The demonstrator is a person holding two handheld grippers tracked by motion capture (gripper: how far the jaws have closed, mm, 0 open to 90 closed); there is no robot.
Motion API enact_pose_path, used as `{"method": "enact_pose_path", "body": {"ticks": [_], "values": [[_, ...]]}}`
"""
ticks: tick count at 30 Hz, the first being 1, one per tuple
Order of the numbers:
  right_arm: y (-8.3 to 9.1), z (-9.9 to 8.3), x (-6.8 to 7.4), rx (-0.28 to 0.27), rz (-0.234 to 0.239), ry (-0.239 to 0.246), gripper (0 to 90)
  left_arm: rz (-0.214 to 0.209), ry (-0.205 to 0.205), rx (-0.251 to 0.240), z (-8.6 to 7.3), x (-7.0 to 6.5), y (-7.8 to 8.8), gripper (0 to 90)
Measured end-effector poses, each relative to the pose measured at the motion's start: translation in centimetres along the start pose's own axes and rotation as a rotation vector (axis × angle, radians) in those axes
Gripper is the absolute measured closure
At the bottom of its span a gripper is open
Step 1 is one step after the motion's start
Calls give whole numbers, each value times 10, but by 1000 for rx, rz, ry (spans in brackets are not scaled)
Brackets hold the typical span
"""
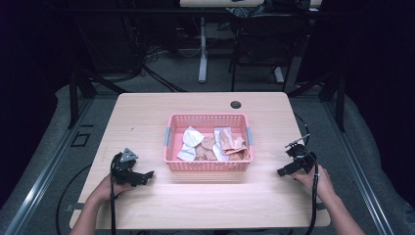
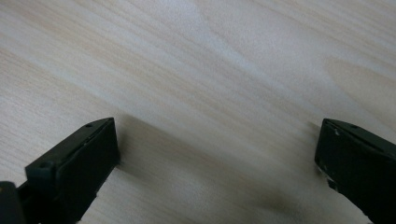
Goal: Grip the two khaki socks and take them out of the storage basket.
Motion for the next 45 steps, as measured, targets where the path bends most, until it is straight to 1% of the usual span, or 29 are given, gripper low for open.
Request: {"method": "enact_pose_path", "body": {"ticks": [1,2,5,6,13,14,15,16,17,20,23,24,26,27,30,31,32,34,35,36,37,39,40,42,43,45], "values": [[-1,0,0,-13,10,-6,0,-1,-2,0,0,0,0,0],[-1,1,0,-8,7,0,0,-1,-1,1,0,0,0,0],[-1,1,0,-20,2,-7,0,0,-2,2,0,0,0,0],[-1,1,0,-19,6,-7,0,0,-2,2,0,0,0,0],[-1,1,0,-17,1,-8,0,0,-3,2,0,0,0,0],[-1,1,0,-20,1,-7,0,1,-5,1,0,0,0,0],[-1,1,0,-22,12,-10,0,1,-4,1,0,0,0,0],[-2,0,1,-43,17,-24,0,0,-4,2,0,0,0,0],[-1,0,0,-33,9,-9,0,0,-3,2,0,0,0,0],[-1,0,1,-35,4,-12,0,-1,-3,2,0,0,0,0],[0,2,2,-9,0,0,0,-2,-4,2,0,0,0,0],[0,3,3,-11,-5,1,0,-2,-4,2,0,0,0,0],[1,5,6,-19,2,4,0,-2,-4,2,0,0,0,0],[3,7,7,-14,-2,15,0,-2,-4,2,0,0,0,0],[5,9,9,-20,6,11,0,-2,-3,1,0,0,0,0],[9,11,11,-30,9,13,0,-2,-2,0,0,0,0,0],[11,11,12,-27,15,18,0,-2,-5,2,0,0,0,0],[15,12,13,-40,22,15,0,-2,-5,2,0,0,0,0],[16,12,15,-64,20,2,0,-2,-5,2,0,0,0,0],[18,12,15,-62,22,3,0,-2,-5,2,0,0,0,0],[21,13,14,-52,27,16,0,-2,-5,2,0,0,0,0],[23,13,14,-57,30,12,0,-2,-5,2,0,0,0,0],[26,13,13,-61,32,11,0,-2,-4,2,0,0,0,0],[29,14,13,-78,31,3,0,-2,-5,2,0,0,0,0],[31,14,13,-79,42,-1,0,-2,-5,2,0,0,0,0],[35,15,13,-83,37,8,0,-2,-5,2,0,0,0,0]]}}
Point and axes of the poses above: each handheld gripper's, and its own axes: y roughly backward along the jaws, z roughly out of its top, x roughly to its left, the point moved 1 cm from there along -y, roughly forward along the jaws, and after that the axes turned 8 degrees about -y, right-handed, at the moved point
